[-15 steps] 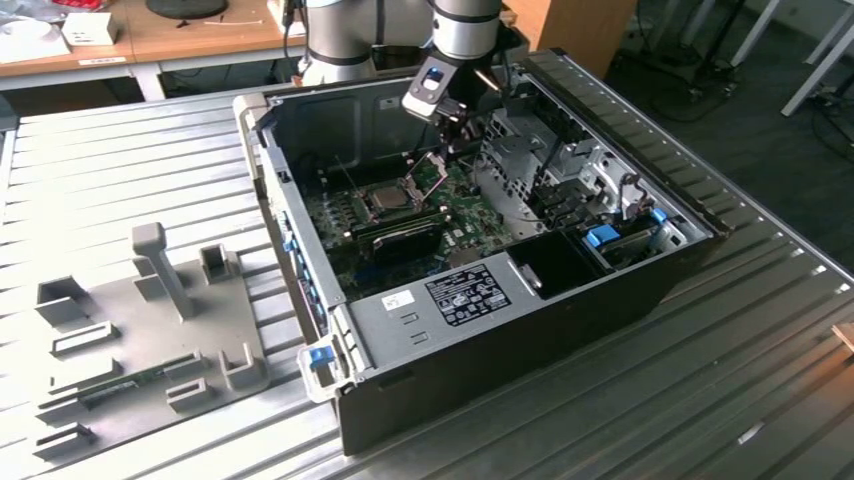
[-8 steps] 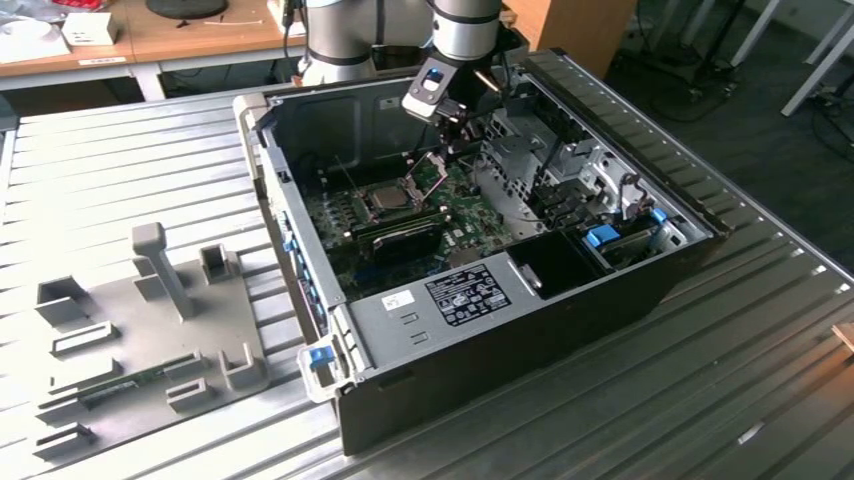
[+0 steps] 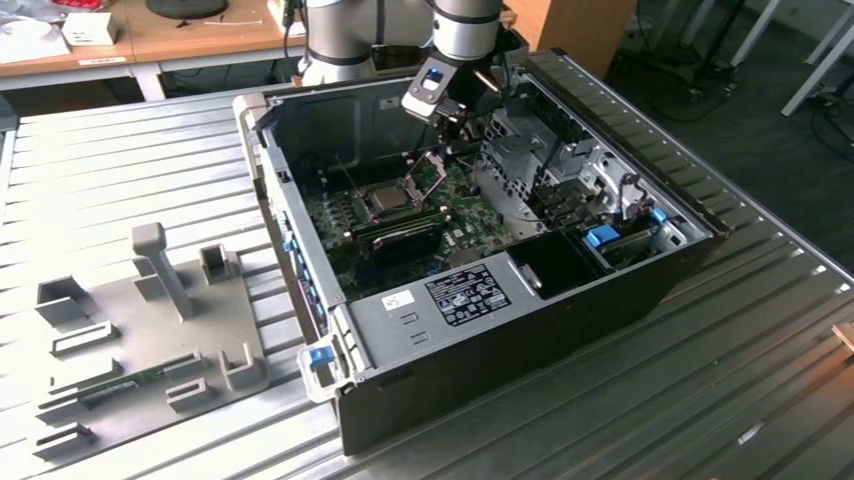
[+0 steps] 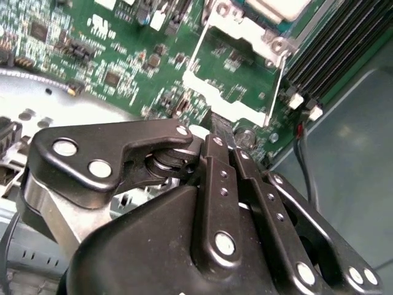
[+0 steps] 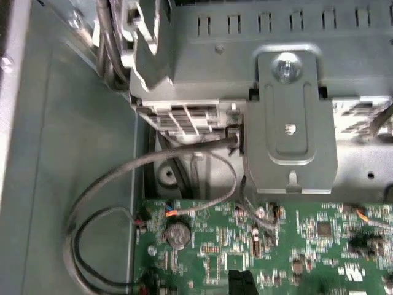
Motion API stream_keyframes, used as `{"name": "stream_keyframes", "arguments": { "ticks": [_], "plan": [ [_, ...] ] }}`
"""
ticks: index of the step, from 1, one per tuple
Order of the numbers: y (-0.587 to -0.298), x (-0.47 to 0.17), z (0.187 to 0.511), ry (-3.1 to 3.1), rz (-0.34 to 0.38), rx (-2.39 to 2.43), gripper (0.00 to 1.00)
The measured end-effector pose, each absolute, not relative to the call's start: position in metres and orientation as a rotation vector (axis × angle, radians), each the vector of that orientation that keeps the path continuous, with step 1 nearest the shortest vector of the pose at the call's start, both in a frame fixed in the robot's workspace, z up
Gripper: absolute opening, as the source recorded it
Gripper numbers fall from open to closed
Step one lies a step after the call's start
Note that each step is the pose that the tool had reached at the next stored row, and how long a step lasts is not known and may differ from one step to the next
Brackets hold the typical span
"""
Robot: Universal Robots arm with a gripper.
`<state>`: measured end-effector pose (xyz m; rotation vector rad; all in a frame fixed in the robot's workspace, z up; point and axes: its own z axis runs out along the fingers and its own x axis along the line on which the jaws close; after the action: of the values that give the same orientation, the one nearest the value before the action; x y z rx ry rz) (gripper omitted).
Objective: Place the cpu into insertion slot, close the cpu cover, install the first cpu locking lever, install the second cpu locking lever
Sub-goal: 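Close the cpu cover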
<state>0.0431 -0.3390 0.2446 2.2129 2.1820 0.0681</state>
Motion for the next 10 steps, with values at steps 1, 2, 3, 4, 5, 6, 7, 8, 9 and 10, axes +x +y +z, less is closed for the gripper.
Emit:
{"name": "stream_keyframes", "arguments": {
  "ticks": [1,2,3,4,5,6,7,8,9,10],
  "plan": [
    [-0.3390,0.0431,0.2445,2.192,0.046,2.223,0.10],
    [-0.3391,0.0432,0.2443,2.200,0.028,2.231,0.10],
    [-0.3391,0.0432,0.2441,2.210,0.006,2.241,0.10],
    [-0.3391,0.0433,0.2440,2.219,-0.014,2.250,0.10],
    [-0.3391,0.0433,0.2438,2.227,-0.034,2.259,0.10],
    [-0.3391,0.0433,0.2436,2.236,-0.055,2.268,0.10],
    [-0.3391,0.0433,0.2434,2.244,-0.075,2.277,0.10],
    [-0.3391,0.0434,0.2430,2.250,-0.088,2.282,0.10],
    [-0.3391,0.0433,0.2430,2.250,-0.089,2.282,0.10],
    [-0.3391,0.0433,0.2430,2.250,-0.090,2.283,0.10]
  ]
}}
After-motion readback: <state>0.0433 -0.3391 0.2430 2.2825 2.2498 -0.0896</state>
